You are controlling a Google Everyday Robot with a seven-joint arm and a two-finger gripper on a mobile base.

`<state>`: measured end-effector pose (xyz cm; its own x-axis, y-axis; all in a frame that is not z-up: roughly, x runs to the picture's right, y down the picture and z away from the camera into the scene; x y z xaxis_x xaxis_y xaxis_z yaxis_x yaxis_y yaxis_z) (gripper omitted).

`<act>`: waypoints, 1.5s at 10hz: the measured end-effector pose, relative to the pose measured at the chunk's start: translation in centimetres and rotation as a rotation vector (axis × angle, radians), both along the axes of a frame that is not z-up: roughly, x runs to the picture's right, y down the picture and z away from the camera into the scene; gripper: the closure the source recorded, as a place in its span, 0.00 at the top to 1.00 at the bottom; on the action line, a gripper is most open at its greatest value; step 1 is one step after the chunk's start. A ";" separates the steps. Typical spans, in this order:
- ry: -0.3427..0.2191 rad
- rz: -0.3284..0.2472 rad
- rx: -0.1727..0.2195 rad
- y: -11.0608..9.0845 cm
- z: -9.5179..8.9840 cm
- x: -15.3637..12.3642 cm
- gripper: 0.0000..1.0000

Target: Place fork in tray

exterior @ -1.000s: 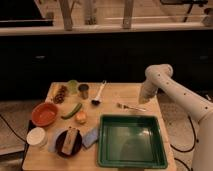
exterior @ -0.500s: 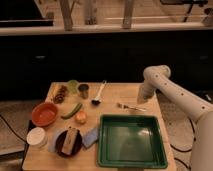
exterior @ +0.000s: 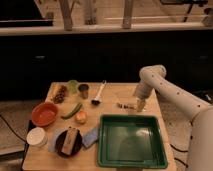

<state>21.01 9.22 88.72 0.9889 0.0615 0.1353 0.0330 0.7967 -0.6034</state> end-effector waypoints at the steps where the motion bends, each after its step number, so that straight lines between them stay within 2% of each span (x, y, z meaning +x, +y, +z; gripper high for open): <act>1: -0.002 -0.001 -0.001 0.0 0.3 -0.3 0.80; 7: -0.012 0.023 0.018 0.7 2.3 -1.2 0.80; 13: -0.043 0.057 -0.020 1.8 4.4 -1.9 0.80; 14: -0.049 0.059 -0.029 2.0 4.6 -2.1 0.77; 15: -0.051 0.061 -0.035 2.1 4.8 -2.1 0.70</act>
<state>18.86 11.31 93.50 0.9750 0.1269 0.1826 0.0168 0.7767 -0.6296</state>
